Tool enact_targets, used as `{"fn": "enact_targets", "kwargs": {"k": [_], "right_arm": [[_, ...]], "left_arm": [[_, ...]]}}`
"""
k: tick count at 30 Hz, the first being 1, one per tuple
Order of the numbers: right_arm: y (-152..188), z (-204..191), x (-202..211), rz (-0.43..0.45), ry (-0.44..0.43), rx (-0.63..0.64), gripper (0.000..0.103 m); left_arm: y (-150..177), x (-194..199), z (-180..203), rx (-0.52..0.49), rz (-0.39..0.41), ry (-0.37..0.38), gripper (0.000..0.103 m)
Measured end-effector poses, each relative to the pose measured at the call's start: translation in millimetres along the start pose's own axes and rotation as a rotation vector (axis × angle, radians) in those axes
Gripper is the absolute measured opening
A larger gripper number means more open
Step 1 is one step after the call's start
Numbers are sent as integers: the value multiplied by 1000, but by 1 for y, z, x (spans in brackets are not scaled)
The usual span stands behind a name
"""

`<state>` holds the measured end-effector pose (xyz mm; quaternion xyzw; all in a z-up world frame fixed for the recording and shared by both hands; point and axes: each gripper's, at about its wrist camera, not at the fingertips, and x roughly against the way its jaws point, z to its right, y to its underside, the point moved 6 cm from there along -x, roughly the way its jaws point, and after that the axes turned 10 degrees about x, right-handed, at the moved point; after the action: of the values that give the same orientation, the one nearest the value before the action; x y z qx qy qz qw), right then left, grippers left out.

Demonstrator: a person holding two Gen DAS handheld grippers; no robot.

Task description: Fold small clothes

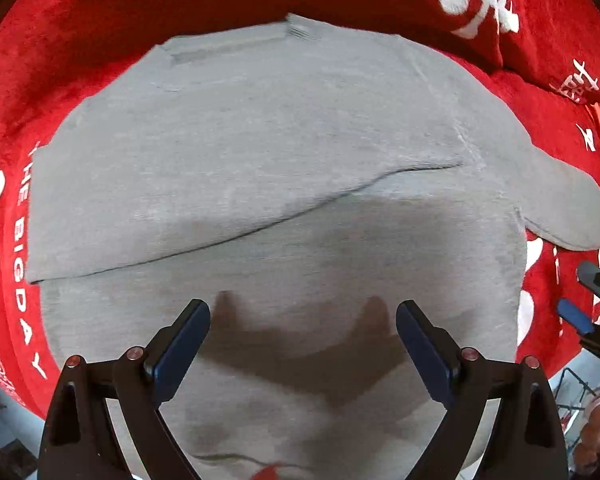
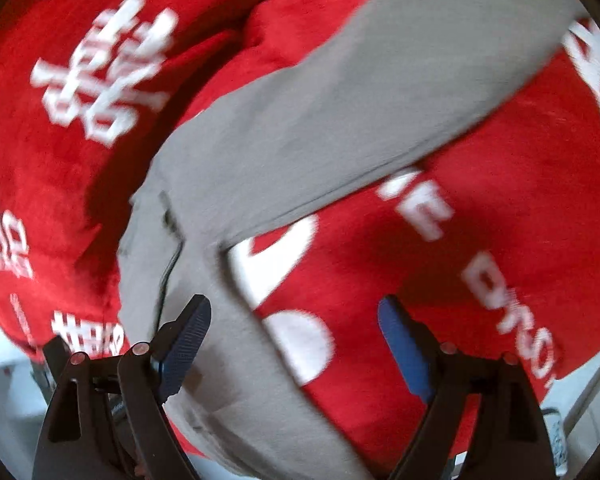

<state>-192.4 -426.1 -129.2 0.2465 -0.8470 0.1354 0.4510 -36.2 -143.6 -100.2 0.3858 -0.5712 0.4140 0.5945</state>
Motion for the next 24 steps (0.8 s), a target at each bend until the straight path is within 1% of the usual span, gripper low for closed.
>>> {"fn": "enact_targets", "kwargs": {"k": [4, 8, 12, 16, 19, 21, 24], "right_arm": [[-16, 34, 10, 45, -29, -126, 88], [-37, 57, 20, 113, -88, -212, 88], [-52, 72, 17, 137, -159, -293, 88], [-65, 82, 14, 163, -200, -345, 88], [-74, 87, 25, 220, -232, -373, 88], [-86, 90, 35, 258, -237, -377, 88], [-100, 94, 43, 280, -255, -390, 88]], "left_arm": [[-3, -4, 15, -35, 6, -31, 95], [-4, -8, 34, -72, -21, 7, 95], [-6, -9, 54, -88, -30, 25, 95], [-11, -11, 76, -114, -12, 23, 95], [-14, -15, 90, -132, -13, 19, 95], [-16, -18, 100, -138, -15, 13, 95], [-17, -19, 106, -140, -19, 13, 95]]}}
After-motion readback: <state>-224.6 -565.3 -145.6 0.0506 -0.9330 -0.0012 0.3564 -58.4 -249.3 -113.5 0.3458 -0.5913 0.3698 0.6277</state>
